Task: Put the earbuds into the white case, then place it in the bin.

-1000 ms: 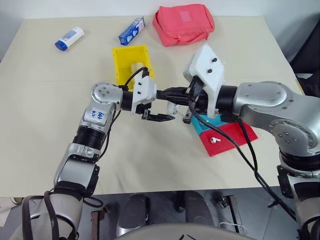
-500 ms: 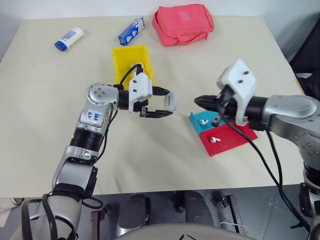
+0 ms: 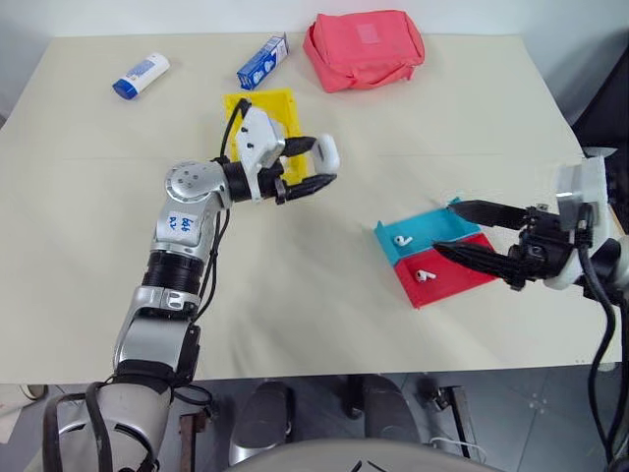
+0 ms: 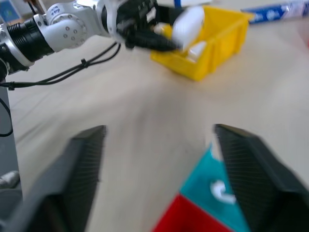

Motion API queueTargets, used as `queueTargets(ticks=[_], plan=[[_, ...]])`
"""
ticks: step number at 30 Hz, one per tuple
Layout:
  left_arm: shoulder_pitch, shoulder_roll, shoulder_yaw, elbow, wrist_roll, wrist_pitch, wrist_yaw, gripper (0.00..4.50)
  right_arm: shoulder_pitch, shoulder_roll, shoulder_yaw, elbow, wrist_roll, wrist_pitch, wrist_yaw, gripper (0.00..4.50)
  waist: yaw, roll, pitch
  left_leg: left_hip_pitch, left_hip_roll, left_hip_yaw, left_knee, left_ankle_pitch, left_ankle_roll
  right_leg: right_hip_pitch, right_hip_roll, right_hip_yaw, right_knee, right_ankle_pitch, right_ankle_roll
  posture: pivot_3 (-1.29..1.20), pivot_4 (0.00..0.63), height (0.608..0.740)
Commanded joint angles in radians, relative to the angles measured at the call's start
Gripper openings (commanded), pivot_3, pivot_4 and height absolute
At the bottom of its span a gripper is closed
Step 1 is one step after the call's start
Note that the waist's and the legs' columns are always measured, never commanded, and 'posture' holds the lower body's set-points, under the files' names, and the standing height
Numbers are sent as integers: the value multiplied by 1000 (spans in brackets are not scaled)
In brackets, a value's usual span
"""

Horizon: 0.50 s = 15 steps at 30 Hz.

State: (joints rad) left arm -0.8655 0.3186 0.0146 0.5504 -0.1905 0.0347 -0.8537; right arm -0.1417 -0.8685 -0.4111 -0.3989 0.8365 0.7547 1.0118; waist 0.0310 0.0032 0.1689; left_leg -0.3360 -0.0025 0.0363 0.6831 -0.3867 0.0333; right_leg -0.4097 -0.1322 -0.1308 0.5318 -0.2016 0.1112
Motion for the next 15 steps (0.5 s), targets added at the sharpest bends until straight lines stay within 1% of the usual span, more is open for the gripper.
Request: queueTargets(ticks=[1,5,8,10,11,13,15], plan=[[-51,5,22,35,30,1,107,2797,-10,-10,-40,-6,3,-50,7,4464,0,0,0,0,0,0,0,0,0,0,0,0,0,0,0,0,150,740],[-115,6,21,155,74,-15,200,2797,8,4,-40,-15,-14,-79,-26,4464,2,0,0,0,0,0,0,0,-1,0,0,0,0,0,0,0,150,740],[-180,3,11,269,109,-40,246,2797,36,17,-45,-47,-12,-86,-53,4464,14,-1,0,0,0,0,0,0,-1,0,0,0,0,0,0,0,150,740],[-215,4,20,324,111,-20,273,3517,58,19,-51,-66,-13,-88,-68,4500,20,-1,0,0,0,1,0,0,-2,0,0,0,0,0,0,0,150,740],[-228,8,19,344,123,-18,294,3759,66,19,-56,-73,-12,-89,-73,4500,22,-1,0,0,0,1,0,0,-2,-1,0,0,0,0,0,0,150,740],[-239,21,19,357,132,-18,306,4398,82,14,-69,-82,-9,-88,-82,4500,23,-1,0,0,0,1,0,0,-2,-1,0,0,0,0,0,0,150,740],[-236,35,25,338,119,-12,280,4453,99,4,-83,-87,-8,-87,-81,4500,22,-1,0,0,0,1,0,0,-2,-1,0,0,0,0,1,0,150,740]])
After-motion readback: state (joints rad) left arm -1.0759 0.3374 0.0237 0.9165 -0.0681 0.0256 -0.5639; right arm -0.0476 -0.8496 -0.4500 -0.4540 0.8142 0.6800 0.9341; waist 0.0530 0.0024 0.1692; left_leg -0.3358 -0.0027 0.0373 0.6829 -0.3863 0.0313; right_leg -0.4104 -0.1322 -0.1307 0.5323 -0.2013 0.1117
